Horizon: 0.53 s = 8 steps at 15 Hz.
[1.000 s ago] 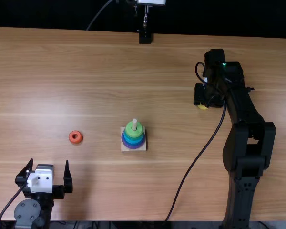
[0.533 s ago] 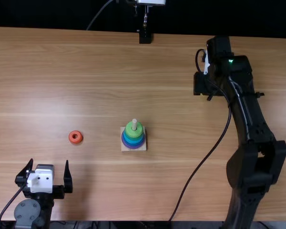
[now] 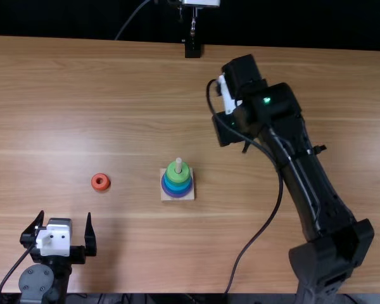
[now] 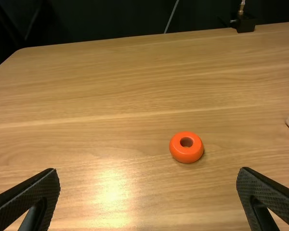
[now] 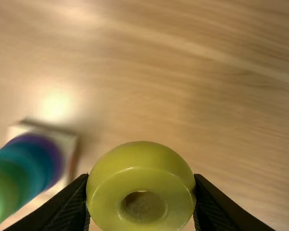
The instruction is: Build the Hanoi tower: stack the rings onto the peg from bottom to top in this color order: purple, dark blue, light blue, dark green, light green, yellow, orange.
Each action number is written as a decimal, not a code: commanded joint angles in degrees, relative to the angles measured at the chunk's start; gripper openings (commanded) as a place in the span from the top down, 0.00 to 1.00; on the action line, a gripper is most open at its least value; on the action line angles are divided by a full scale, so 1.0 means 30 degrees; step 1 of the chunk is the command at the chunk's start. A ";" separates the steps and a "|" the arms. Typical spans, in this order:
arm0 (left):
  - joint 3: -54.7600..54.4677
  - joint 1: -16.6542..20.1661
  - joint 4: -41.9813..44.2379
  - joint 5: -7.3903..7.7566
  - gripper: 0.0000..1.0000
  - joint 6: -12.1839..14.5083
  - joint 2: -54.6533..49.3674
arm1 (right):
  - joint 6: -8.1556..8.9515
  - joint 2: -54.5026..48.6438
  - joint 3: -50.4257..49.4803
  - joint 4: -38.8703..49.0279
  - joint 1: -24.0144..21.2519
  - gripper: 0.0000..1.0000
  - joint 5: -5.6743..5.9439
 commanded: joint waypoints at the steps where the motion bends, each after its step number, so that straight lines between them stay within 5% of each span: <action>1: -0.2000 -0.0010 -0.1477 -0.0183 0.00 -0.0188 -0.0295 | -0.0193 -0.1178 0.0086 -0.0441 0.0939 1.00 -0.0585; 8: -0.2000 -0.0010 -0.1477 -0.0183 0.00 -0.0153 -0.0295 | 0.0018 -0.1588 0.0232 -0.0969 0.4132 1.00 -0.0655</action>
